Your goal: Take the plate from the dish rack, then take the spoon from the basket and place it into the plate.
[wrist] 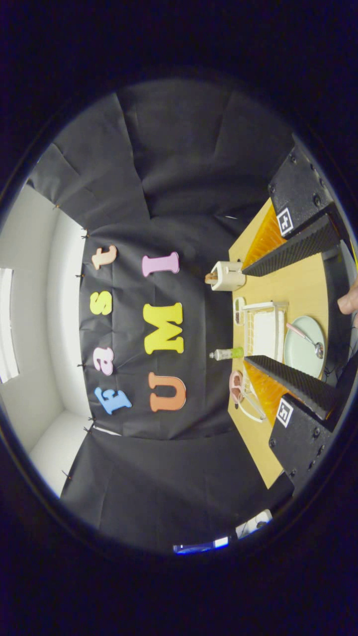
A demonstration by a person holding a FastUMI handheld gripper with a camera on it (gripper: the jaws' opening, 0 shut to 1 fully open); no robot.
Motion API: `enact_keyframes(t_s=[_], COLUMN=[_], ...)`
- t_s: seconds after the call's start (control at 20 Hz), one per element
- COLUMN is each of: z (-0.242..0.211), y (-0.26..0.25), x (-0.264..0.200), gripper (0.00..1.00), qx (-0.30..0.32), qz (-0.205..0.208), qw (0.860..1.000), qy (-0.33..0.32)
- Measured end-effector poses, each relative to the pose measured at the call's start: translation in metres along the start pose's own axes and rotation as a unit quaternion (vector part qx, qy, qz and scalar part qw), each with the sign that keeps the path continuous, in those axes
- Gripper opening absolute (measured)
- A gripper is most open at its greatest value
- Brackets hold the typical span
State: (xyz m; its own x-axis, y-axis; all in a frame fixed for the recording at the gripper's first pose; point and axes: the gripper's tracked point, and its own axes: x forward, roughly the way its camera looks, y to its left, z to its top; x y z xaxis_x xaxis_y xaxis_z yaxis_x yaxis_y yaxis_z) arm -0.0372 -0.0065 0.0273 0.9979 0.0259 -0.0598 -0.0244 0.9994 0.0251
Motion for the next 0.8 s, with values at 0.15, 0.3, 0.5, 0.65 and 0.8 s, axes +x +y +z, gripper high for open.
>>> enact_keyframes(t_s=[0.15,0.3,0.5,0.65,0.8], z=[0.007,0.009,0.008,0.007,0.005], y=[-0.009,-0.013,-0.023,-0.029,-0.029], x=[-0.011,-0.017,-0.016,-0.016,-0.016], gripper=[1.0,1.0,1.0,1.0,1.0], qx=[-0.017,-0.022,-0.014,-0.012,-0.015], qz=[-0.023,-0.031,-0.037,-0.043,-0.041], qw=[1.0,0.999,0.999,0.999,0.999], qy=[-0.012,-0.021,-0.018,-0.016,-0.017])
